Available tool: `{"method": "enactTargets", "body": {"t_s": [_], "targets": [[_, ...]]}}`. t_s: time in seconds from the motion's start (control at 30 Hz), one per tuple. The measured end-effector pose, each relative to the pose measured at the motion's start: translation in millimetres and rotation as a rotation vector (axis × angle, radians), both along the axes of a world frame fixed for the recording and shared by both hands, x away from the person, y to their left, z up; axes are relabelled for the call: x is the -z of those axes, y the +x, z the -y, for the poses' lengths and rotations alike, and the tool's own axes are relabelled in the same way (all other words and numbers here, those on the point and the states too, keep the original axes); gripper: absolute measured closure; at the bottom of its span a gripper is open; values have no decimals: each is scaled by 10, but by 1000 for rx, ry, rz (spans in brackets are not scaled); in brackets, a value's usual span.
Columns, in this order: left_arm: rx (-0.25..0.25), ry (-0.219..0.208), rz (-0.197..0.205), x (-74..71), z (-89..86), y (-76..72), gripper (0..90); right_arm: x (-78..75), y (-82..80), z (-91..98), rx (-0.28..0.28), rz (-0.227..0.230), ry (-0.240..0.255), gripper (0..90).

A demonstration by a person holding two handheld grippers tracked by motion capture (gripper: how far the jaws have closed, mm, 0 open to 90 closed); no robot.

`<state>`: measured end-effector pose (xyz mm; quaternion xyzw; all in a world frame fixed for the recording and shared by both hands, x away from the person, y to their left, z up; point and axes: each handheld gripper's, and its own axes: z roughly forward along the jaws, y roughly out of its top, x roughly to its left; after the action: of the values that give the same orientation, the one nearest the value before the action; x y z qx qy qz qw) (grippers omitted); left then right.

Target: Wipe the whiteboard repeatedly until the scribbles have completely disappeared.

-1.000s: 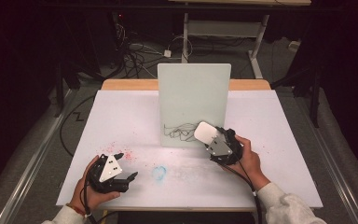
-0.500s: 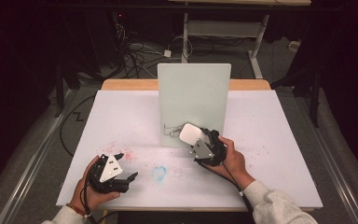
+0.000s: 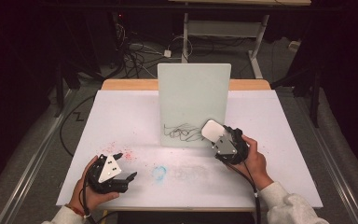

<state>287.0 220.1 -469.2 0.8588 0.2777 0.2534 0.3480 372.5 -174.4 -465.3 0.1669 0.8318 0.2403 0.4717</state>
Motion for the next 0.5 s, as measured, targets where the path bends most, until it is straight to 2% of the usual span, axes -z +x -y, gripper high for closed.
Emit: {"method": "enactTargets", "body": {"t_s": [0.1, 0.2, 0.3, 0.47, 0.5], "targets": [[1, 2, 0, 2, 7, -1, 196, 47, -18, -64, -21, -18, -26, 311], [0, 6, 2, -1, 13, 2, 196, 92, -32, -214, -55, -31, -47, 310], [1, 7, 0, 3, 18, 9, 196, 127, -41, -431, -85, -10, -110, 310], [4, 7, -5, 11, 20, 21, 197, 180, -29, -779, -135, 17, -167, 307], [5, 7, -6, 12, 21, 23, 197, 180, -29, -779, -135, 17, -167, 307]]}}
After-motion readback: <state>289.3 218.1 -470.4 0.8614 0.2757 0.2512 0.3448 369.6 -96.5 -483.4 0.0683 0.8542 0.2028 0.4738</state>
